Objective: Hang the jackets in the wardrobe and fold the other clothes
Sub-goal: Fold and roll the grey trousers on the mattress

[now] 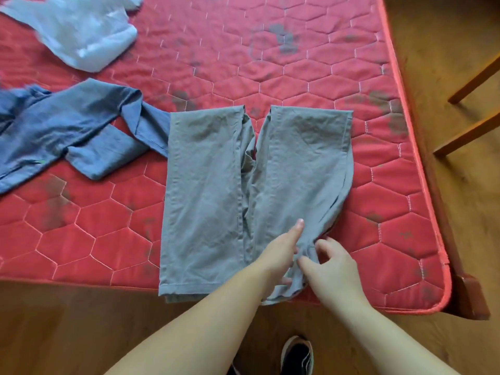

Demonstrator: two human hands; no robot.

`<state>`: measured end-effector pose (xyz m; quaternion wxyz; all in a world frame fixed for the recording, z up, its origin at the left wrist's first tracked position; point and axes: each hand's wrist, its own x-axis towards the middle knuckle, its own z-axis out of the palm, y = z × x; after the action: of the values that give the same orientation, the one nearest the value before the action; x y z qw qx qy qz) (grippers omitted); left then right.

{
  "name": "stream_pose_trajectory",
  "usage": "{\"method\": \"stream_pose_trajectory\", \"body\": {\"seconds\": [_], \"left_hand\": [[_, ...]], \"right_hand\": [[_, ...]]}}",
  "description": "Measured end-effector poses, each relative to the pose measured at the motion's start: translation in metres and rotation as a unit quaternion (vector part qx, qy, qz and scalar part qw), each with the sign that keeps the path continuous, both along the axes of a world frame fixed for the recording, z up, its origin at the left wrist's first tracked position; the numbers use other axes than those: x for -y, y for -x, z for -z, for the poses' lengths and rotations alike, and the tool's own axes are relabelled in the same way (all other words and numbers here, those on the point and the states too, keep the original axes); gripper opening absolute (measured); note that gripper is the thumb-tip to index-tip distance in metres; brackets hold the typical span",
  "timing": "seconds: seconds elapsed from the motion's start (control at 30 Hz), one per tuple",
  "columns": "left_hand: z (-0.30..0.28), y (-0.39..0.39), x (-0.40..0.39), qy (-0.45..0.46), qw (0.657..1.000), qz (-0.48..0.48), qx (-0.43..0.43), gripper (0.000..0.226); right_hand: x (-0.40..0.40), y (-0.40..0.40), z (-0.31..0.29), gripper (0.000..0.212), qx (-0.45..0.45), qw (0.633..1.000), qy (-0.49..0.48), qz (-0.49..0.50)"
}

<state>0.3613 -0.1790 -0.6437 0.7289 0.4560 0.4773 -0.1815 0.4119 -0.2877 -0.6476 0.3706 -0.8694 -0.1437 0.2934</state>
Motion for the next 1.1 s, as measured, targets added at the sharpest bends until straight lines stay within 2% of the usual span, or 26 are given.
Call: {"method": "stream_pose_trajectory", "body": {"seconds": [0.07, 0.13, 0.17, 0.3, 0.37, 0.47, 0.53, 0.6, 0.7, 0.83, 0.97, 1.03, 1.1], "left_hand": [[-0.007, 0.001, -0.024, 0.043, 0.999, -0.026, -0.004, 0.048], [-0.007, 0.009, -0.053, 0.049, 0.999, -0.014, 0.002, 0.047], [-0.008, 0.014, -0.067, 0.041, 0.999, -0.011, 0.003, 0.043], [-0.006, 0.05, -0.125, -0.058, 0.998, -0.013, -0.016, 0.025], [0.0, 0.082, -0.147, -0.098, 0.994, -0.05, -0.024, 0.019], [0.019, 0.137, -0.165, -0.097, 0.984, -0.15, -0.027, 0.018], [0.04, 0.166, -0.165, -0.093, 0.974, -0.197, -0.055, 0.018], [0.063, 0.187, -0.159, -0.079, 0.969, -0.221, -0.077, 0.016], [0.088, 0.205, -0.152, -0.092, 0.969, -0.208, -0.092, 0.015], [0.096, 0.212, -0.149, -0.16, 0.965, -0.182, -0.095, 0.008], [0.089, 0.218, -0.149, -0.205, 0.965, -0.138, -0.086, 0.01], [0.09, 0.219, -0.148, -0.231, 0.96, -0.136, -0.084, 0.013], [0.091, 0.221, -0.145, -0.254, 0.953, -0.141, -0.087, 0.017]], "right_hand": [[-0.032, 0.009, -0.007, 0.018, 0.029, 0.998, -0.026, -0.042], [-0.061, 0.022, -0.007, 0.01, 0.041, 0.994, -0.044, -0.088], [-0.076, 0.03, -0.006, 0.017, 0.046, 0.992, -0.048, -0.109], [-0.127, 0.071, -0.004, 0.021, 0.103, 0.975, -0.023, -0.194], [-0.143, 0.1, 0.0, 0.024, 0.132, 0.964, -0.027, -0.228], [-0.154, 0.141, 0.017, 0.036, 0.171, 0.939, -0.03, -0.297], [-0.152, 0.161, 0.032, 0.041, 0.153, 0.92, 0.01, -0.361], [-0.142, 0.172, 0.049, 0.042, 0.115, 0.907, 0.056, -0.402], [-0.124, 0.175, 0.062, 0.04, 0.128, 0.891, 0.076, -0.428], [-0.109, 0.155, 0.066, 0.026, 0.138, 0.929, 0.046, -0.341], [-0.097, 0.122, 0.069, 0.036, 0.183, 0.961, 0.095, -0.183], [-0.096, 0.111, 0.066, 0.039, 0.116, 0.986, 0.096, -0.066], [-0.096, 0.104, 0.067, 0.032, -0.019, 0.995, 0.08, 0.059]]}}
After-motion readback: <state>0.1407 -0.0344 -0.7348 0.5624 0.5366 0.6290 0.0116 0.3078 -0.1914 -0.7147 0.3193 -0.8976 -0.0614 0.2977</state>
